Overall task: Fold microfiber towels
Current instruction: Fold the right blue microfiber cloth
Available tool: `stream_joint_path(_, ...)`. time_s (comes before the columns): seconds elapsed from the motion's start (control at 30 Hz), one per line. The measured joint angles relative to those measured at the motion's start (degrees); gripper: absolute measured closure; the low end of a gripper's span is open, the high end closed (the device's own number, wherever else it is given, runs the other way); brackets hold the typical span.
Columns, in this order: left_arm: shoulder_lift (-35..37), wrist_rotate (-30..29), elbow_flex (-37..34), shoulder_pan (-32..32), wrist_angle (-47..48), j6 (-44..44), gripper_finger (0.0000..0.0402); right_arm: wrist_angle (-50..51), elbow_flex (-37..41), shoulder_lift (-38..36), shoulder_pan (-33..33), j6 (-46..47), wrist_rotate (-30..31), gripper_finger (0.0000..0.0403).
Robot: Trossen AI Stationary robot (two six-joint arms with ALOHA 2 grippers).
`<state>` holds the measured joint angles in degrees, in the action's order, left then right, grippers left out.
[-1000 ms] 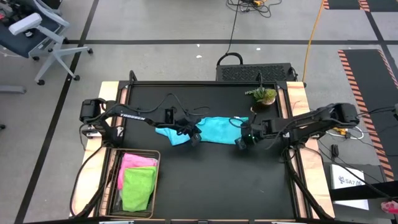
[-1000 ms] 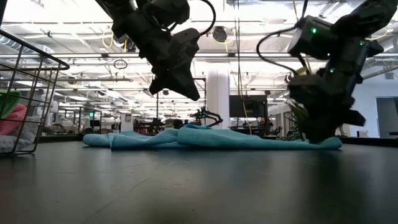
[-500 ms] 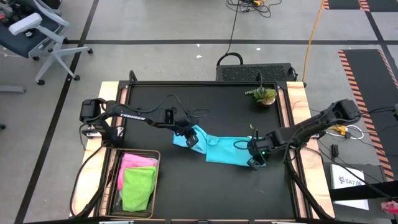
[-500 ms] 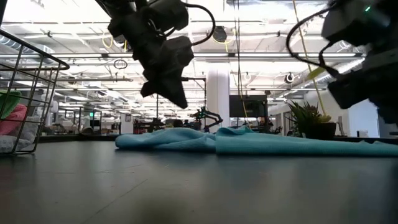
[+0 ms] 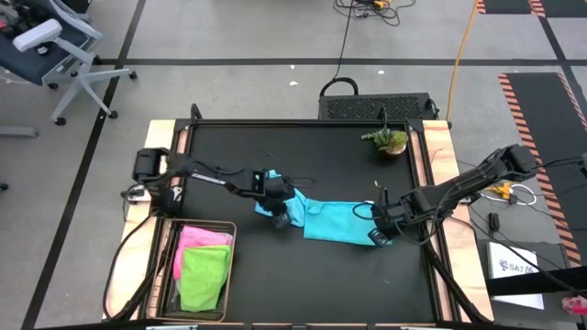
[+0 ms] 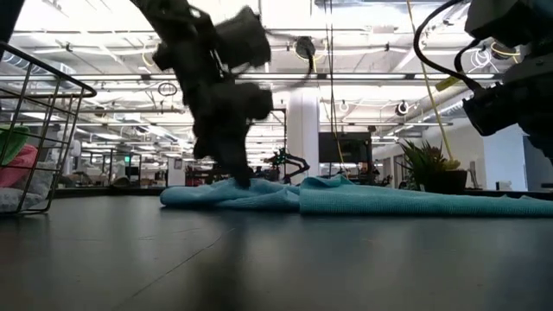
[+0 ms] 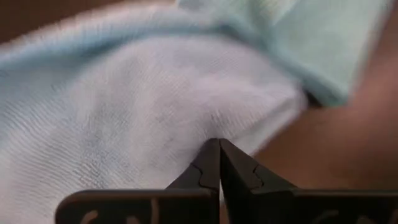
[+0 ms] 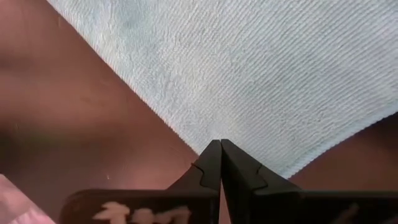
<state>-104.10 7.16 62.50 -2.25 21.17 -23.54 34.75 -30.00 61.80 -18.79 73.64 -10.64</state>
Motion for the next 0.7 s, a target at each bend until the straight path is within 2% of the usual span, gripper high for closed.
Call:
stream_joint_path(0.2, -4.3, -5.0, 0.4, -1.1, 2.0, -5.0, 0.0396, -0.7, 0.0, 0.0, 0.0, 1.0, 0.1, 0.0403)
stream_joint_path(0.37, -2.7, -15.6, 0.2, -4.4, 12.1, -6.9, 0.0399, -0.6, 0.0, -0.1, 0.0, 0.9, 0.1, 0.0403)
stream_joint_path(0.43, -1.8, -17.6, 0.2, -6.0, 13.9, -6.8, 0.0395, -0.6, 0.0, -0.1, 0.0, 0.9, 0.1, 0.0403)
stream_joint_path(0.57, -0.2, -17.0, -0.2, -8.8, 14.9, -6.8, 0.0393, -0.6, 0.0, -0.1, 0.0, 1.0, 0.9, 0.0403)
stream_joint_path(0.7, 0.2, -14.9, -0.2, -9.4, 13.2, -5.5, 0.0398, -5.3, 0.0, -0.1, 0.0, 3.0, 8.5, 0.0403)
